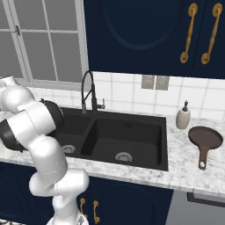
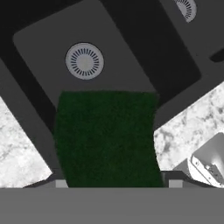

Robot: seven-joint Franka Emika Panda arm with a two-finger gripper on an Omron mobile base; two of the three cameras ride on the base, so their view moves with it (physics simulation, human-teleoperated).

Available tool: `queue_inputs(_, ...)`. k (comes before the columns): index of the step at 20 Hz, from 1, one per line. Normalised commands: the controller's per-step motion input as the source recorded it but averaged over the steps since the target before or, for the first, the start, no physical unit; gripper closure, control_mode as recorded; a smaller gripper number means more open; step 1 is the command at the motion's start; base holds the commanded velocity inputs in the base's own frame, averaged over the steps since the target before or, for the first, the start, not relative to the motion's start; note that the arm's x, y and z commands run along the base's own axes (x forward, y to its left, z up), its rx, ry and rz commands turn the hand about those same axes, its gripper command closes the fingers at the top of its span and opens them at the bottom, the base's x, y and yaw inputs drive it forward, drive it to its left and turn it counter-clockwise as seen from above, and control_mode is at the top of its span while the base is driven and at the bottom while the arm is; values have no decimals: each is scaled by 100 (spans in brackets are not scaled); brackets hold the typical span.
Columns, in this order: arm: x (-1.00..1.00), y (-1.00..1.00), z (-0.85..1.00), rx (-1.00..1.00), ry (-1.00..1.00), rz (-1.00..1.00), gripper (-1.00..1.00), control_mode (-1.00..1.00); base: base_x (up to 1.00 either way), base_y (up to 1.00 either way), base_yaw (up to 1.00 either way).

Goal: Pick the pan and sponge and place them into the sink. Then turn on the water.

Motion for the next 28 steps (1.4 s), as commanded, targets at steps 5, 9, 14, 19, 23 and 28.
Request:
queue_inputs(5, -14, -100, 18, 0, 7, 4, 100, -100, 0, 0, 0)
queue_inputs(9, -22, -100, 43, -1, 23, 1, 100, -100, 0, 0, 0)
queue_inputs(14, -12, -100, 40, -5, 31, 1, 100, -100, 0, 0, 0)
queue_inputs(19, -6, -100, 8, 0, 13, 3, 100, -100, 0, 0, 0)
queue_inputs(23, -8, -100, 5, 2, 10, 4, 100, -100, 0, 0, 0)
queue_inputs(28, -3, -100, 0, 15, -1, 4, 100, -100, 0, 0, 0)
